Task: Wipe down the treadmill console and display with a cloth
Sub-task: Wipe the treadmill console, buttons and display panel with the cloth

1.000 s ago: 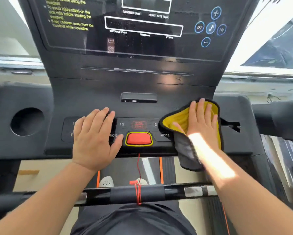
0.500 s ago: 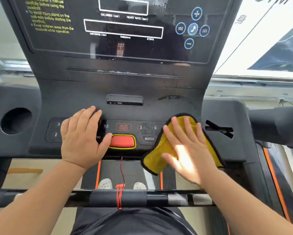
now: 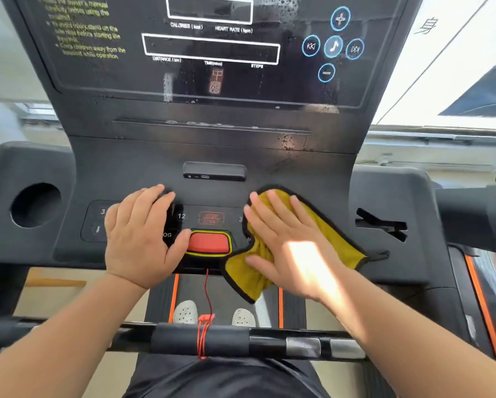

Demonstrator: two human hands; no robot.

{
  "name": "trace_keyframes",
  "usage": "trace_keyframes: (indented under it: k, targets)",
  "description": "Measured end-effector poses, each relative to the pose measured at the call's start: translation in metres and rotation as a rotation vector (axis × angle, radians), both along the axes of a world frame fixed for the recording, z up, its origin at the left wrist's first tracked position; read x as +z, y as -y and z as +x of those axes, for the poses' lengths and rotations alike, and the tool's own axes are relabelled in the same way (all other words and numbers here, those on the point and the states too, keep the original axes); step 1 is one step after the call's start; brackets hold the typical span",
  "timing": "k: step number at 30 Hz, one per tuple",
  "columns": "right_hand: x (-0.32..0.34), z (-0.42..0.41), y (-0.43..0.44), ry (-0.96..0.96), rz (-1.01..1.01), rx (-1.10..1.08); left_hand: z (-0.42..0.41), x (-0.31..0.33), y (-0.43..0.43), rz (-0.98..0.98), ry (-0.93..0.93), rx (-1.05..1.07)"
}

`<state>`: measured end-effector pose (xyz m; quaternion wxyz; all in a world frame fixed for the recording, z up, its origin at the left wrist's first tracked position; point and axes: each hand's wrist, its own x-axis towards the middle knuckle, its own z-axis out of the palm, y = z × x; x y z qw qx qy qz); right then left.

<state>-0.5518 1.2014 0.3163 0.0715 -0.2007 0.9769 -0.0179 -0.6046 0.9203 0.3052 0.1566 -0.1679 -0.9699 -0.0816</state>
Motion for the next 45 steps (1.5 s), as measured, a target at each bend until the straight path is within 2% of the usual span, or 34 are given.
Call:
trace_keyframes:
  k: [3,8,11,15,21,23,27,30,32,35,40,43,45]
  targets:
    - [-0.003,0.032,-0.025,0.028,0.038,-0.031,0.000,0.000,0.001,0.001,-0.001,-0.001]
    - [0.007,0.020,-0.042,0.121,0.085,-0.504,0.000,0.000,0.002,0.015,0.007,-0.008]
    - [0.011,-0.022,-0.024,0.090,0.045,-0.644,0.000,0.000,0.003,0.015,0.009,-0.018]
    - [0.008,-0.040,0.015,0.016,0.040,-0.472,-0.001,0.002,0.001,0.005,0.023,-0.021]
    - [0.001,0.015,0.003,0.018,-0.012,-0.095,0.000,0.002,0.001,0.000,0.018,-0.019]
    - [0.000,0.033,-0.017,0.029,0.028,-0.099,0.000,0.002,0.002,0.011,0.016,-0.024]
    - [0.005,0.019,-0.054,0.099,0.058,-0.387,0.001,0.002,0.002,0.025,0.016,-0.033]
    - [0.009,-0.015,-0.043,0.051,0.074,-0.522,0.000,0.003,0.002,0.038,0.026,-0.032]
    - [0.009,-0.033,-0.025,0.050,0.073,-0.538,0.001,0.003,0.002,0.038,0.034,-0.024]
    - [0.009,-0.042,0.005,0.021,0.060,-0.427,0.001,0.003,0.002,0.044,0.050,-0.013]
    - [0.004,-0.011,0.023,0.056,-0.008,-0.072,0.002,0.005,0.001,0.043,0.081,0.000]
    - [0.002,0.024,-0.007,0.042,0.008,-0.006,0.002,0.005,0.001,0.045,0.074,-0.004]
    - [0.004,0.031,-0.032,0.065,0.056,-0.046,0.001,0.005,0.001,0.047,0.066,-0.012]
